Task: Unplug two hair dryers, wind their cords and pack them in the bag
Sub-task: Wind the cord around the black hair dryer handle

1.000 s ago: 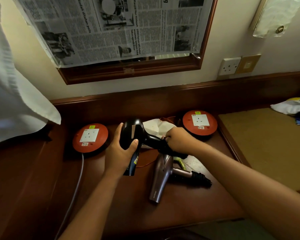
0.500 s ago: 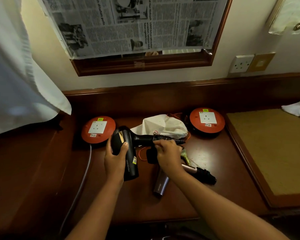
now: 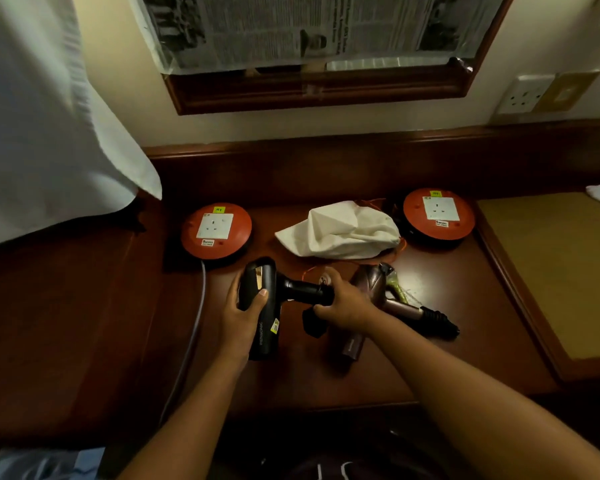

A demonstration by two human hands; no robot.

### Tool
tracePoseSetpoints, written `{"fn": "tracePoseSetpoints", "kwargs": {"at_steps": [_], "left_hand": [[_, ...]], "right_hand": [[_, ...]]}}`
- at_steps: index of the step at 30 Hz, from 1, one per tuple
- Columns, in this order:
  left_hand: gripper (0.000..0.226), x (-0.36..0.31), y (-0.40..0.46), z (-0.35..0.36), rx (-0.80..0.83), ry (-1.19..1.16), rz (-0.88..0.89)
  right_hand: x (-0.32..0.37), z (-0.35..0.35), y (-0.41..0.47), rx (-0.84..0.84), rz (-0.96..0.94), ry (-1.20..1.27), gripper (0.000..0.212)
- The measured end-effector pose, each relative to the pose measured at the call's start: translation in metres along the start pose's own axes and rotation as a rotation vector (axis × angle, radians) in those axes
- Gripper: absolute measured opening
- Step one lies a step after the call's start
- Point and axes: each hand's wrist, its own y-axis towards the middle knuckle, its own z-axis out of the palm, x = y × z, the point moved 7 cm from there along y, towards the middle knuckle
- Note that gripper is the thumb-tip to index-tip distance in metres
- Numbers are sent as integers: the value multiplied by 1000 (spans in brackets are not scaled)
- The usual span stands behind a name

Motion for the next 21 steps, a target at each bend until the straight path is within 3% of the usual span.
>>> {"fn": "tracePoseSetpoints", "kwargs": {"at_steps": [7, 13, 21], "left_hand": [[59, 47, 30, -14, 56, 107, -107], [55, 75, 49, -27, 84, 214, -157], [46, 104, 62, -42, 104, 275, -210]], "right_hand": [[4, 38, 13, -5, 79, -44, 91], [5, 71, 25, -17, 89, -109, 91], [6, 96, 37, -39, 88, -108, 75]]}}
